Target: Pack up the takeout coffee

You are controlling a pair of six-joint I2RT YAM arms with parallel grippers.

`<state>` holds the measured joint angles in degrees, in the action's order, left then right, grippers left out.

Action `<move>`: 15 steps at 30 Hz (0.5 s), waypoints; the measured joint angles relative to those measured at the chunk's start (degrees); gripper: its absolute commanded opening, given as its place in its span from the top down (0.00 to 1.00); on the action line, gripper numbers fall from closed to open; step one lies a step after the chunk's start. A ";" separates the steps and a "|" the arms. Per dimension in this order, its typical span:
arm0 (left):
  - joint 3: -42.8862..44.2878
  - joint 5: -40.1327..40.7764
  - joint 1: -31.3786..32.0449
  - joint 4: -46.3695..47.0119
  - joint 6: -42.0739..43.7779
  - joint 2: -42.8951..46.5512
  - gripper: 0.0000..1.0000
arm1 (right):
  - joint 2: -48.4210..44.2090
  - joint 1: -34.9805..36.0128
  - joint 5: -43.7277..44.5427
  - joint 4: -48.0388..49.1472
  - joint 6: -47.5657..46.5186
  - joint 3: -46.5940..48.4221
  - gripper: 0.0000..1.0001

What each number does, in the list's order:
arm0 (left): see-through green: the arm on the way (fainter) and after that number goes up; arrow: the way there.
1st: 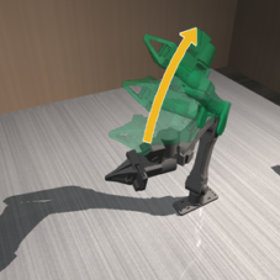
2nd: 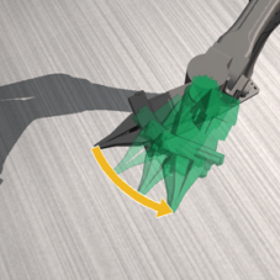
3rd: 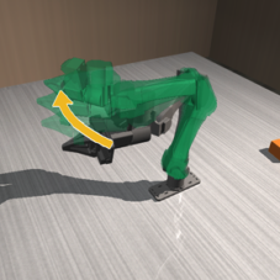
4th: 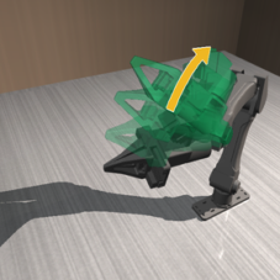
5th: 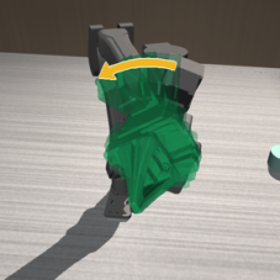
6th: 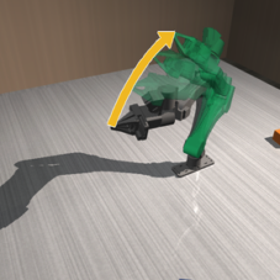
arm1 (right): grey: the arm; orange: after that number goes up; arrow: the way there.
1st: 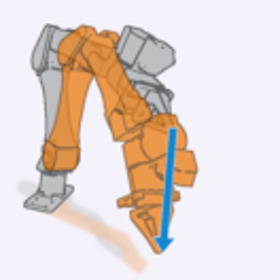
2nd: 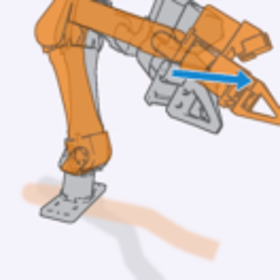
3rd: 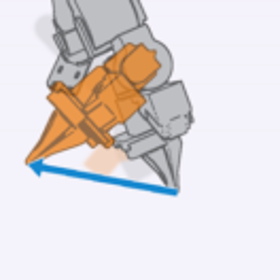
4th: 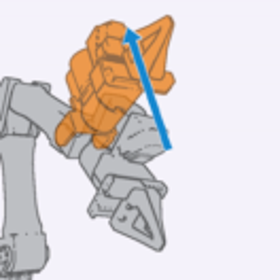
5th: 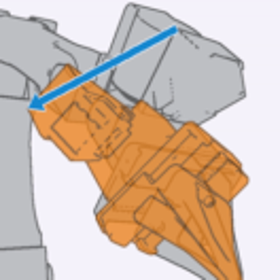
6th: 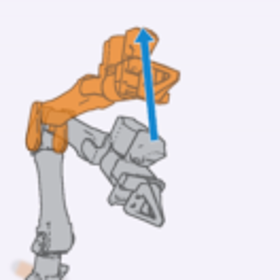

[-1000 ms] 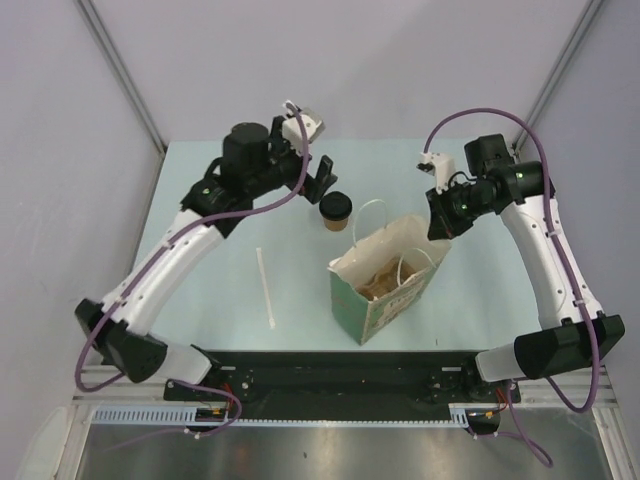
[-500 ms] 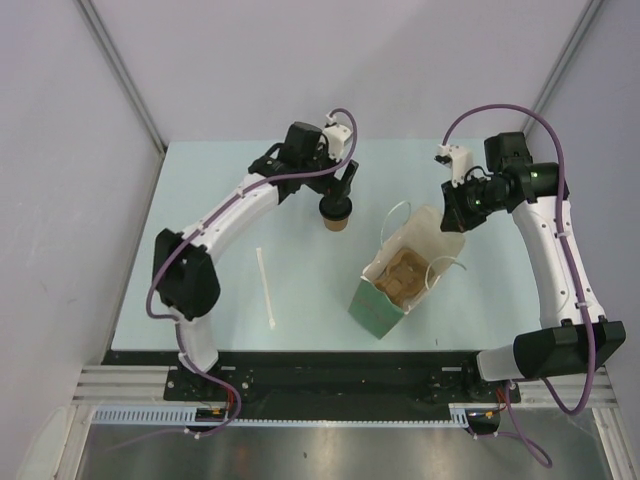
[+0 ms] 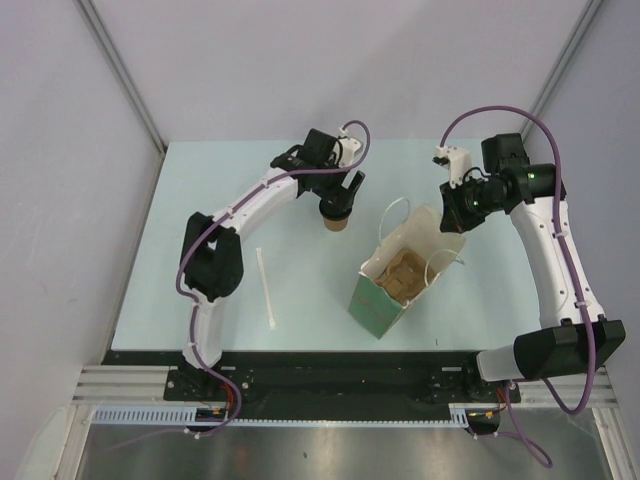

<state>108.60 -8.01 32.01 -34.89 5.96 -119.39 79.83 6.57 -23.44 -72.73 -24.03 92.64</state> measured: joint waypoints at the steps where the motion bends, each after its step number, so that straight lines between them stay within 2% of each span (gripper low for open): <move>1: 0.11 0.07 0.00 -0.13 0.00 -0.33 0.00 | 0.00 0.00 0.04 0.00 0.00 0.00 1.00; 15: 0.24 0.44 0.00 -0.83 0.02 -3.39 0.01 | 0.20 0.00 0.09 -0.07 -0.17 0.04 1.00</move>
<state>108.84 -7.57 32.01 -35.73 5.98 -122.78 80.03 6.57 -23.35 -72.79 -24.21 92.68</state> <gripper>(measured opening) 0.994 0.009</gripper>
